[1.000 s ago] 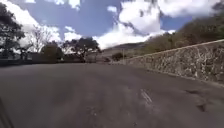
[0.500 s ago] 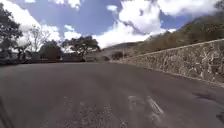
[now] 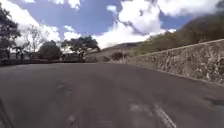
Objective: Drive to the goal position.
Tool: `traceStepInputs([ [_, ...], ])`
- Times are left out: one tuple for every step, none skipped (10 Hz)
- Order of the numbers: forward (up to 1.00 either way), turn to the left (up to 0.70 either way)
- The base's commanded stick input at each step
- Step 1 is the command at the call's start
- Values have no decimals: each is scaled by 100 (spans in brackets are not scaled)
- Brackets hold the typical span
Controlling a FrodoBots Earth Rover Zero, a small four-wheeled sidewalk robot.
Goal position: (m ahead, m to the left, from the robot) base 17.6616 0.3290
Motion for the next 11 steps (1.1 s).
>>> traceStepInputs([
  [70,0],
  [70,0],
  [70,0],
  [70,0],
  [70,0],
  [70,0],
  [70,0],
  [70,0],
  [70,0],
  [70,0],
  [70,0],
])
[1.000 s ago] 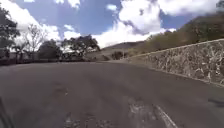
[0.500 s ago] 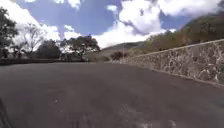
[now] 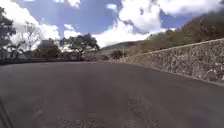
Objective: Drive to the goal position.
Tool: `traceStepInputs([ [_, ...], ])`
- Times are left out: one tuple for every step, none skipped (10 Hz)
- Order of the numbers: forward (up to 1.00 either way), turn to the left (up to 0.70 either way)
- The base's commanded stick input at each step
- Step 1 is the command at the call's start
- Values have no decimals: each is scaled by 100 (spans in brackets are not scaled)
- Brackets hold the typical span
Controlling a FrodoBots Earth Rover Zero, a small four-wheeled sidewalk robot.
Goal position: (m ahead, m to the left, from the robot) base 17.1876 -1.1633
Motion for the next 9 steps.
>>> traceStepInputs([
  [70,0],
  [70,0],
  [70,0],
  [70,0],
  [70,2],
  [70,3],
  [70,15],
  [70,6],
  [70,0],
])
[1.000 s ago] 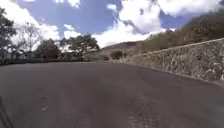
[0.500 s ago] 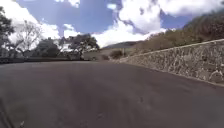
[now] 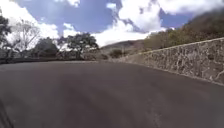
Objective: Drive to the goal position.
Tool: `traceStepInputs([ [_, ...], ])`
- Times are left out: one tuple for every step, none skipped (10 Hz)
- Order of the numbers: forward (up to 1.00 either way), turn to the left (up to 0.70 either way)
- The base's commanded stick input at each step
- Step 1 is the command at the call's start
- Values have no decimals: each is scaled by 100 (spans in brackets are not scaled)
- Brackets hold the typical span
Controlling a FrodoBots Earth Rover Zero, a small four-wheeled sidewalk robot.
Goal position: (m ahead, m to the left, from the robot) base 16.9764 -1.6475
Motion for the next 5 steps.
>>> traceStepInputs([
  [70,0],
  [70,0],
  [70,0],
  [70,0],
  [70,0],
])
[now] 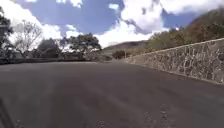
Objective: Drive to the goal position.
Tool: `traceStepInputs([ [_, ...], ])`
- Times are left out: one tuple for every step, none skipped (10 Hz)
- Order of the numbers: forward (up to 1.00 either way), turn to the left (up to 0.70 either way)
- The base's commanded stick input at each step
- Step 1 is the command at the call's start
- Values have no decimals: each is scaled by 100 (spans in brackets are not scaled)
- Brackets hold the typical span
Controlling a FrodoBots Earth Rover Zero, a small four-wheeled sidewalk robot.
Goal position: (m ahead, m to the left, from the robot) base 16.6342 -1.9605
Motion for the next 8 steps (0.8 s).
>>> traceStepInputs([
  [70,0],
  [70,0],
  [70,0],
  [70,0],
  [70,0],
  [70,0],
  [70,0],
  [70,-1],
])
